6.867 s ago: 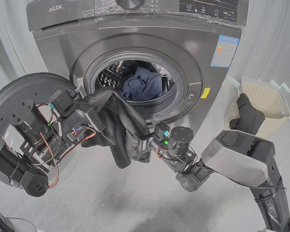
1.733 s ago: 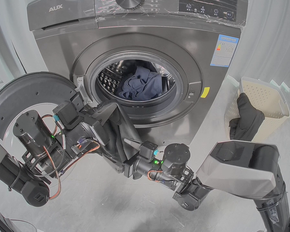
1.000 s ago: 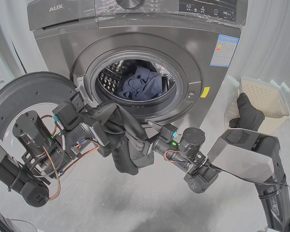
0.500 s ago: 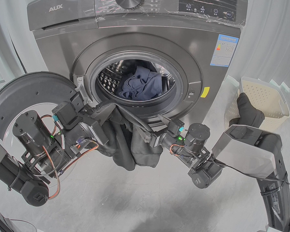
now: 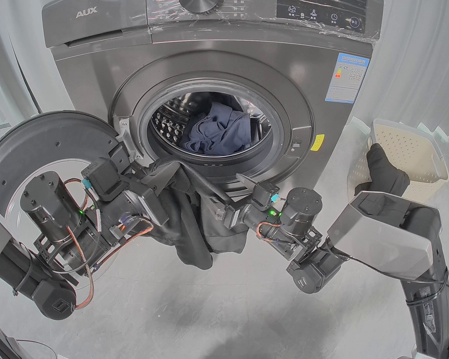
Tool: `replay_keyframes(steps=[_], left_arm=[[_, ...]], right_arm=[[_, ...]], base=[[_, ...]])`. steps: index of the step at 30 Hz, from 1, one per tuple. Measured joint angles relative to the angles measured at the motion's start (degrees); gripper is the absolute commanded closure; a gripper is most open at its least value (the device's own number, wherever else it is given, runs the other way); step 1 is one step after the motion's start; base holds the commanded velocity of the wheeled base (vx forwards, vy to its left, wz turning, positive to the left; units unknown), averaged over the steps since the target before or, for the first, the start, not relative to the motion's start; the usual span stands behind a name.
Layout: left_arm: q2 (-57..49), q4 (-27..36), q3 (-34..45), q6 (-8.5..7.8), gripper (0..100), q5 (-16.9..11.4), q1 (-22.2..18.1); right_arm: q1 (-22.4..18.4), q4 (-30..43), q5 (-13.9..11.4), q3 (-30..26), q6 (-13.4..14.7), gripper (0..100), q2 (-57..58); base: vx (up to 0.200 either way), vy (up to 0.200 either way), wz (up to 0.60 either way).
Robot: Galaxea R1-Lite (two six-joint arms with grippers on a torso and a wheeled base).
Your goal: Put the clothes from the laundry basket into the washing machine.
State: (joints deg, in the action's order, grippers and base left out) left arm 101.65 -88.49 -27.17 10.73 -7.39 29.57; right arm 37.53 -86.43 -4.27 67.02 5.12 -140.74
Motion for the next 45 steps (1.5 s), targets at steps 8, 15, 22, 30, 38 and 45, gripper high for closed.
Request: replay_keyframes(steps=[8, 15, 22, 30, 38, 45], left_arm=[[0.06, 0.06, -0.27, 0.05, 100, 0.0, -0.11], [0.15, 0.11, -0.48, 0.07, 100, 0.09, -0.39], [0.06, 0.11, -0.37, 0.09, 100, 0.11, -0.39], [0.0, 0.13, -0.39, 0.02, 100, 0.04, -0.87], [0.01, 0.11, -0.5, 0.0, 100, -0.2, -1.9], [-0.18, 0.09, -0.55, 0.05, 100, -0.3, -2.07]], right_arm=[[4.13, -0.17, -1.63, -1.16, -0.59, 0, 0.44], [7.01, 0.44, -0.49, -1.49, -0.56, 0, 1.6], [5.57, 2.71, 1.6, 2.38, -0.78, 0, 0.88], [1.22, 2.68, 3.05, 3.34, -0.61, 0, -0.79], [-0.91, 2.27, 3.12, -3.85, -0.26, 0, 3.67], [-2.17, 2.24, 3.16, -9.4, 0.05, 0, 6.34]], base=[[0.0, 0.0, 0.0], [0.0, 0.0, 0.0], [0.0, 0.0, 0.0], [0.0, 0.0, 0.0], [0.0, 0.0, 0.0], [0.0, 0.0, 0.0]])
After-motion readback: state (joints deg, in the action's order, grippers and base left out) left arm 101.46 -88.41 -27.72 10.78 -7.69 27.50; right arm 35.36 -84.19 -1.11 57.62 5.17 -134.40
